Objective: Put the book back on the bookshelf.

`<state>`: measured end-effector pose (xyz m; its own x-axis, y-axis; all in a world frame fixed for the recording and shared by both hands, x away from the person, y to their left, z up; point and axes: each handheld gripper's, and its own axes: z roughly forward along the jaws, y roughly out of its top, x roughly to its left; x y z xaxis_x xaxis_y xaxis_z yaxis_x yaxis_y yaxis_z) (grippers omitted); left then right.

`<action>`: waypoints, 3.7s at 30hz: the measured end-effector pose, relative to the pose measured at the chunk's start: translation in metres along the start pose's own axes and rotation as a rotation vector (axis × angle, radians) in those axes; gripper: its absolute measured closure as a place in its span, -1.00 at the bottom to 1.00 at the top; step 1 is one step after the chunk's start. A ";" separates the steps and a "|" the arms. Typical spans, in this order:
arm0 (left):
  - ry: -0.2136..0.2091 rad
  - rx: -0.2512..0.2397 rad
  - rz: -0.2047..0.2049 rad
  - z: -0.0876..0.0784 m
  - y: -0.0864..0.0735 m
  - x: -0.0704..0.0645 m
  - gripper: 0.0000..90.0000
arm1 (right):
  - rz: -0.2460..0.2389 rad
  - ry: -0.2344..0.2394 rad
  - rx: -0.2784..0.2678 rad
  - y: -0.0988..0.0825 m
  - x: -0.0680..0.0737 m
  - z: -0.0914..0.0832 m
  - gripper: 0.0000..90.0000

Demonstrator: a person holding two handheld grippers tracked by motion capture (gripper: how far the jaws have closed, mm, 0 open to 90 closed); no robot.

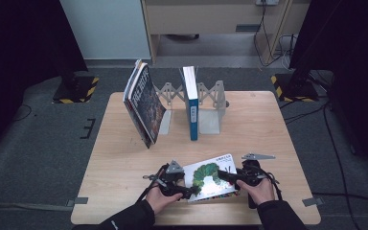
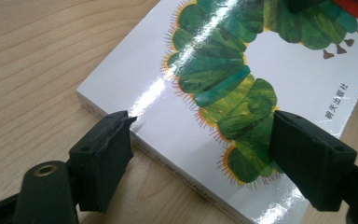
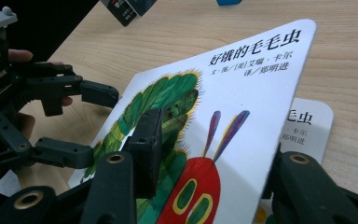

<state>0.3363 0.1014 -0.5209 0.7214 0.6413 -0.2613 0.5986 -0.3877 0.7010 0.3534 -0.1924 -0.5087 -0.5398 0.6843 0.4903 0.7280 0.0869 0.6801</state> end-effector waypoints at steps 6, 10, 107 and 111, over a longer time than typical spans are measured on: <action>0.009 -0.012 -0.012 -0.003 0.002 0.004 -0.53 | 0.018 0.020 0.004 0.003 0.000 -0.002 0.41; 0.007 -0.032 -0.032 -0.008 0.004 0.008 -0.54 | 0.026 0.043 -0.018 0.005 0.001 -0.006 0.54; -0.122 -0.056 -0.027 0.019 0.001 0.008 -0.63 | -0.173 -0.144 -0.021 0.002 0.002 0.001 -0.30; -0.107 -0.062 -0.029 0.019 0.001 0.009 -0.61 | -0.180 -0.163 -0.020 0.002 0.002 0.002 -0.34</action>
<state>0.3495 0.0940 -0.5352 0.7390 0.5762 -0.3491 0.5996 -0.3262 0.7308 0.3543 -0.1895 -0.5071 -0.5838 0.7668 0.2668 0.6165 0.2048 0.7603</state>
